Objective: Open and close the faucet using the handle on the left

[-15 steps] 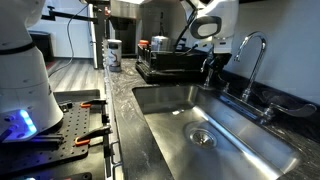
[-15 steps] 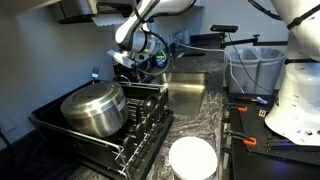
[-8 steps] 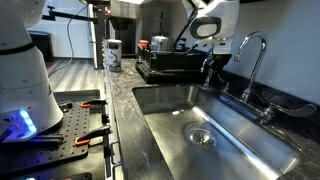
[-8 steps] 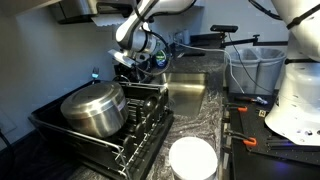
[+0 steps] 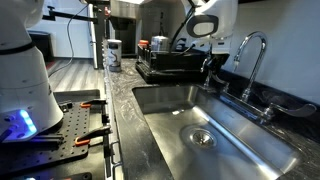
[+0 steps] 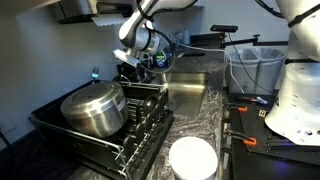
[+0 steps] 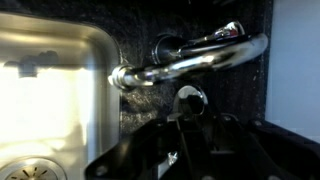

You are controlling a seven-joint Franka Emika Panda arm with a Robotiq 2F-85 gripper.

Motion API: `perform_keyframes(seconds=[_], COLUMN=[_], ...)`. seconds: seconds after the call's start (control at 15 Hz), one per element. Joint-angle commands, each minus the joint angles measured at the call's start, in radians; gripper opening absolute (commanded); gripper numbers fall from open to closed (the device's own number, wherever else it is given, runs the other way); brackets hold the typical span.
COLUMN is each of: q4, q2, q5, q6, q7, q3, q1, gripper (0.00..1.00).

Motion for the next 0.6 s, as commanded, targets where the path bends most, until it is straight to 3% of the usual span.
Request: perform_keyframes(seconds=[0.0, 0.53], q4=[-0.125, -0.218], q2=[-0.094, -0.152], q5=[0.037, 0.045], q6=[0.005, 0.045], q7=[-0.044, -0.109], q3=[0.006, 0.003], q1=[0.004, 0.008], gripper=[0.05, 0.05])
